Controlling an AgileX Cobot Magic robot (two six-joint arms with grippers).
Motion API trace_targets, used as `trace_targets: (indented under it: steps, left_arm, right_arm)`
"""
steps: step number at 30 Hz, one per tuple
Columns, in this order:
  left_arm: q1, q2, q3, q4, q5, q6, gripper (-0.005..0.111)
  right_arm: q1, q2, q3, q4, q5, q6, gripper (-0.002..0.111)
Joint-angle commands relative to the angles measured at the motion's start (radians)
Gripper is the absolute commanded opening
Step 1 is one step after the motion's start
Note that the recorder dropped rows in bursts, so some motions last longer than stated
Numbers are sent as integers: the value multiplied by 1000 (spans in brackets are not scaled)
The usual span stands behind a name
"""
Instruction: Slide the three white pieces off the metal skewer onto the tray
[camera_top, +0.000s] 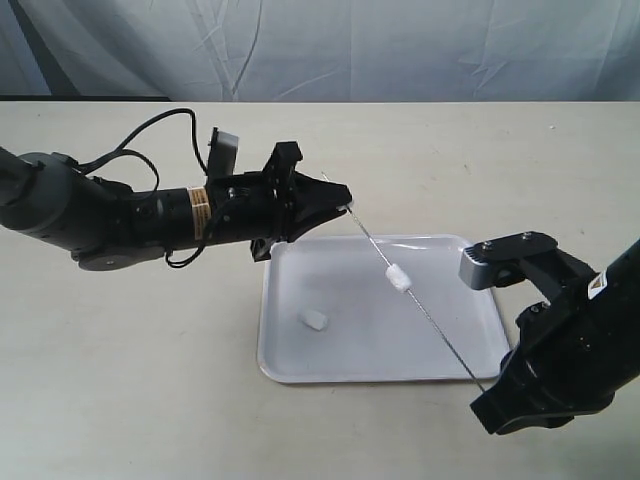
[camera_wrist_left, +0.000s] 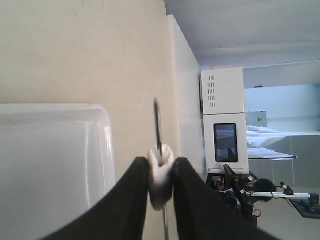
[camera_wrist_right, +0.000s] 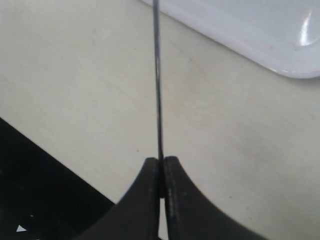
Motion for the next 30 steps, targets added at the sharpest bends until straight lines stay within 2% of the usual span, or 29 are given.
trace_targets:
  steps: [1,5,15,22,26,30]
  left_arm:
    - [-5,4,-3,-21,-2,7,15]
    - [-5,4,-3,-21,-2,7,11]
    - [-1,4,-3,-68,-17,12,11]
    - [8,4,-3,-159,-29,56,11]
    - [72,4,-3,-121,-51,54,11]
    - [96,4,-3,71,29,54,11]
  right_arm:
    - [-3,-6,0,2,-4,-10,-1]
    - [-3,-6,0,2,-4,-10,-1]
    - [-3,-6,0,-2,24,-10,-1]
    - [-3,-6,121,7,-37,-22,-1]
    - [-3,-6,121,16,-32,-25,-1]
    - [-3,-6,121,16,-43,-30,-1]
